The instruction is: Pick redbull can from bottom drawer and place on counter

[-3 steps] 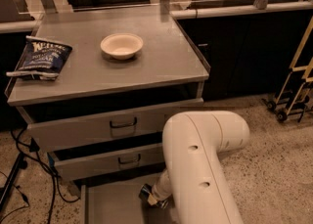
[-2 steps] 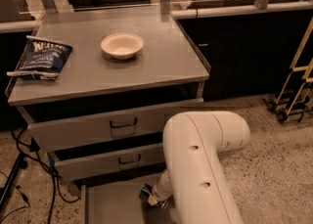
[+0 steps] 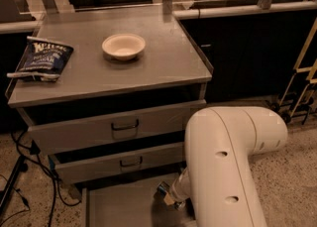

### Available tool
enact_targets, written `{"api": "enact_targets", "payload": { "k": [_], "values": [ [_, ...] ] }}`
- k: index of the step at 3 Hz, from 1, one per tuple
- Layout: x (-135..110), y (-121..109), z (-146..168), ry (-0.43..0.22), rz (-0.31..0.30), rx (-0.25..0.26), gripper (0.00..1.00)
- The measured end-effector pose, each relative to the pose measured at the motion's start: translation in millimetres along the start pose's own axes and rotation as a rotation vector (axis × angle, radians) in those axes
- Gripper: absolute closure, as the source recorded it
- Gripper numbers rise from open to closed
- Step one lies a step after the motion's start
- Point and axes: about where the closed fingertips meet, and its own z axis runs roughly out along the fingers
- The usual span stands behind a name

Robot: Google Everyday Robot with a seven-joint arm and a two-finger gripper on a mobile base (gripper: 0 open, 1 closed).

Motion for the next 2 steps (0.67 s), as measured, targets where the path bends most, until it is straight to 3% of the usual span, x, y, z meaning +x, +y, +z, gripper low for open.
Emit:
{"api": "enact_targets", "payload": {
  "k": [1, 2],
  "values": [
    [6.9, 2.4, -34.3, -0.046, 0.009, -0.007, 1.00],
    [7.7, 2.5, -38.3, -0.048, 0.008, -0.006, 1.00]
  ]
}}
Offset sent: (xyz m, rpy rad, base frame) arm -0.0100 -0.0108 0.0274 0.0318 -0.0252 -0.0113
